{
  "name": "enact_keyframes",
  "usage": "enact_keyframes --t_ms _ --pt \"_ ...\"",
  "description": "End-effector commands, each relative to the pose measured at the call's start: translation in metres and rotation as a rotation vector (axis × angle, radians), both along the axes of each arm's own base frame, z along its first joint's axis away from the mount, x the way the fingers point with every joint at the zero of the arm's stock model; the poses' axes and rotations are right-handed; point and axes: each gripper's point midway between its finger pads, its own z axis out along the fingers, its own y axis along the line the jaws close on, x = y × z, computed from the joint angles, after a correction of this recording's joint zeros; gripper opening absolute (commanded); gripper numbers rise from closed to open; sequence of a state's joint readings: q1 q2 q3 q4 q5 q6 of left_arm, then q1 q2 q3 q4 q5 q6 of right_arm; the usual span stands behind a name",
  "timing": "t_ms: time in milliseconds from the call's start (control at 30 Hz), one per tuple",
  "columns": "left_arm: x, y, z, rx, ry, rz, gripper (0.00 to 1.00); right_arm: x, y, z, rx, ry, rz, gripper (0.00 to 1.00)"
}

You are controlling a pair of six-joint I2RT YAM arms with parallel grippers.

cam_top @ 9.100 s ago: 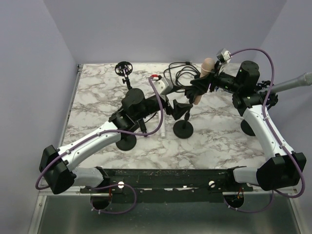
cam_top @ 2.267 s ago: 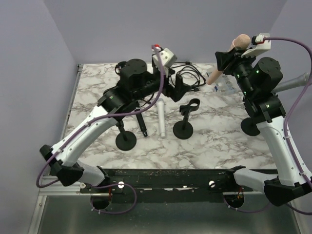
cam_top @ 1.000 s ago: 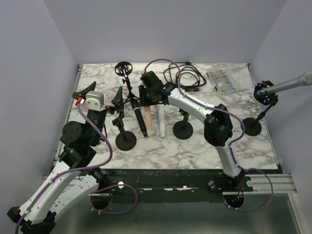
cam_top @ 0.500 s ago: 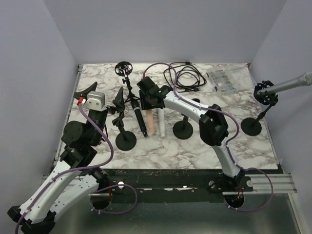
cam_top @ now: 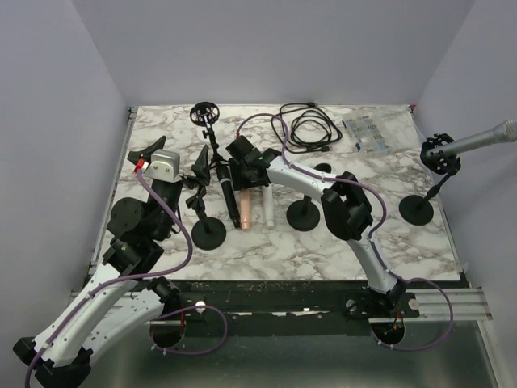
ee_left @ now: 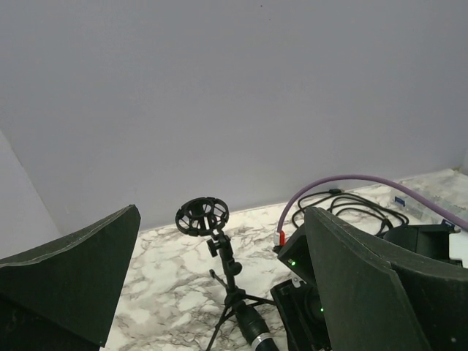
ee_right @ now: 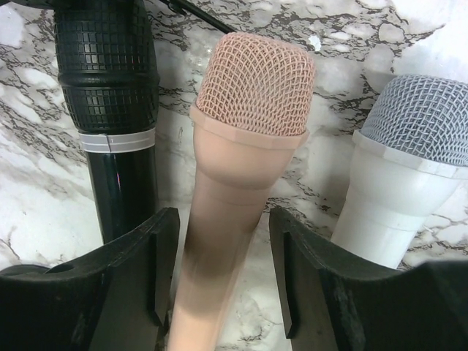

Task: Remove the microphone from the stand

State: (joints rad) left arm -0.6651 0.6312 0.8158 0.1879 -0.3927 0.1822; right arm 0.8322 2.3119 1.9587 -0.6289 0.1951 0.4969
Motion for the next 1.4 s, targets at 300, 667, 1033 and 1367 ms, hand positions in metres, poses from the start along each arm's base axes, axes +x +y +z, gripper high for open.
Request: enact_keyframes --t_ms 300,667,1033,1367 --pt "0.002 0.001 -0.001 -0.002 -0.006 0.028 0.98 0.024 -0.001 0.081 0.018 -0.195 0.025 0.71" --pt "0.000 -0.011 -0.004 0.009 -0.002 -0.007 0.98 0.022 -0.090 0.239 0.034 -0.625 -0.171 0.83" --pt "-0.008 -0.007 0.002 0.002 -0.033 -0.003 0.99 -0.016 -0.271 0.316 -0.253 -0.980 -0.700 1.00" --pt "-0.007 -0.015 -0.001 0.010 -0.018 -0.026 0.99 -0.052 -0.394 0.356 -0.218 -1.047 -1.033 1.00"
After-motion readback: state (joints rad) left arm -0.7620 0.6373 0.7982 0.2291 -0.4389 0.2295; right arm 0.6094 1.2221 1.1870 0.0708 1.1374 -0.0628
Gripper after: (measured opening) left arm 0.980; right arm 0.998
